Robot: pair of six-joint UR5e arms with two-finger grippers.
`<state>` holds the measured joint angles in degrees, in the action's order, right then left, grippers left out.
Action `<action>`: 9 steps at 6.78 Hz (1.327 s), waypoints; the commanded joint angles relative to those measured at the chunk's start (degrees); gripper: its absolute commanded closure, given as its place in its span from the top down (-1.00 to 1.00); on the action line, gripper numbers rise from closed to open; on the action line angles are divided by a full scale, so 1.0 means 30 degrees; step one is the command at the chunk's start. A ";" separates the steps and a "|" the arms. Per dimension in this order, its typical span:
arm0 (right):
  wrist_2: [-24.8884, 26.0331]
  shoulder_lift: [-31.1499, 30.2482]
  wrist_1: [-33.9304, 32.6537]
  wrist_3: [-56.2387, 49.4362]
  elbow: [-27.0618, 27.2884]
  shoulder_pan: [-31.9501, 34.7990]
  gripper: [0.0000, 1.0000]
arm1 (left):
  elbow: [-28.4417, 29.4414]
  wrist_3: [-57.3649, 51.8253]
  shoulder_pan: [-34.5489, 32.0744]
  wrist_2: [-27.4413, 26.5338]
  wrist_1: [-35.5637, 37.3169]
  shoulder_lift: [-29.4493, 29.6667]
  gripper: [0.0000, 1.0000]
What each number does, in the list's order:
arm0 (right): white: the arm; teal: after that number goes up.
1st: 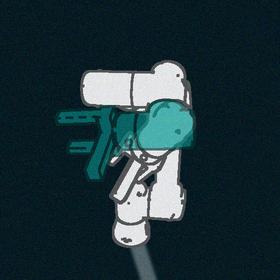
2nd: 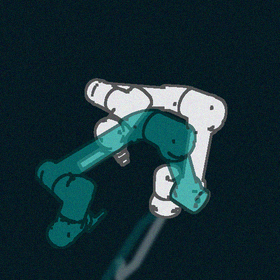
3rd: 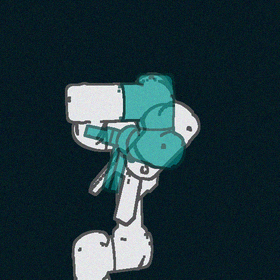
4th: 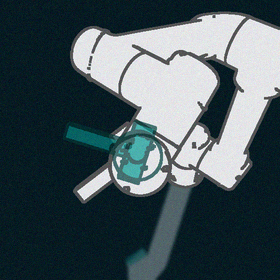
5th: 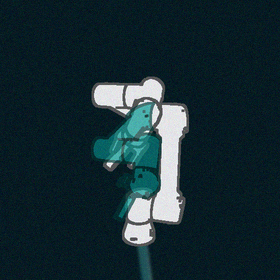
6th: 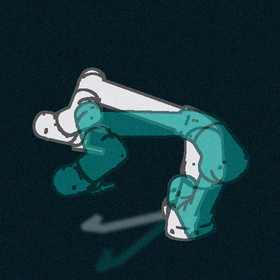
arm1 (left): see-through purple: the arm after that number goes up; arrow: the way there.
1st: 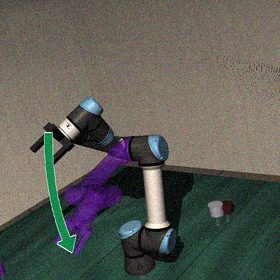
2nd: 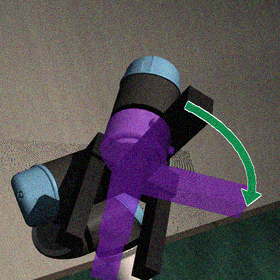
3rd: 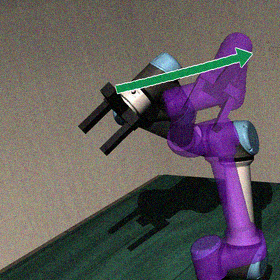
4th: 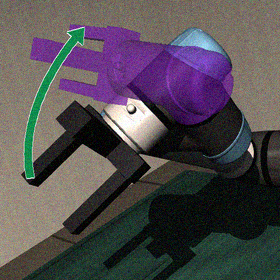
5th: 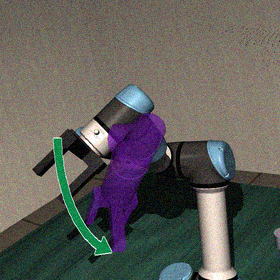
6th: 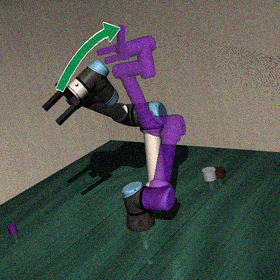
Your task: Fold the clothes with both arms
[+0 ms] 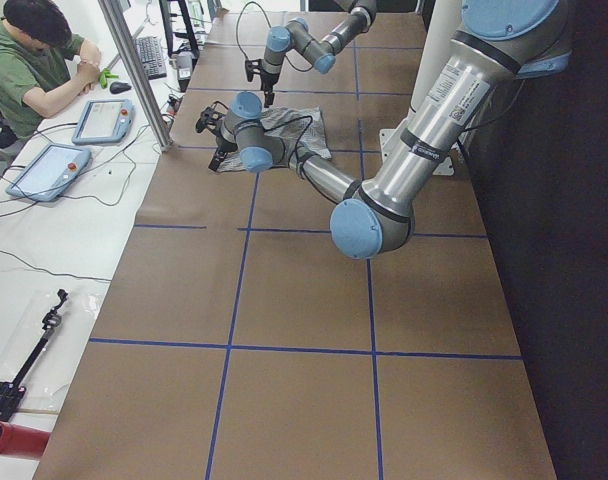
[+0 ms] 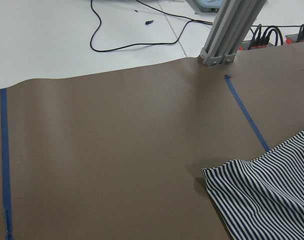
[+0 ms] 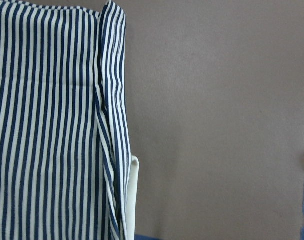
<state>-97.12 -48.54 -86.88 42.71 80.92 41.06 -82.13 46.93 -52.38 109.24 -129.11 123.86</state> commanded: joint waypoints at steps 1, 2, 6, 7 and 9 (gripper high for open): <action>-0.0175 0.0652 0.1741 0.0061 -0.2070 0.0141 1.00 | 0.0012 0.0000 0.0058 0.0001 0.0000 0.0051 1.00; -0.0263 0.0623 0.1742 0.0090 -0.2217 0.0112 1.00 | 0.0012 0.0000 0.0059 0.0001 0.0029 0.0051 1.00; -0.0264 0.0331 0.1596 -0.1189 -0.3063 0.0460 1.00 | 0.0012 0.0000 0.0088 0.0001 -0.0029 0.0081 1.00; -0.0264 -0.0221 0.1596 -0.2301 -0.3271 0.1072 1.00 | 0.0012 0.0000 0.0117 0.0001 -0.0029 0.0081 1.00; -0.0293 -0.1073 0.1625 -0.4093 -0.3449 0.2391 1.00 | 0.0012 0.0117 0.0263 0.0001 -0.0029 0.0081 1.00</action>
<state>-97.89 -50.38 -82.07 33.36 70.87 45.93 -82.09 47.10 -51.86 109.25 -129.20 124.10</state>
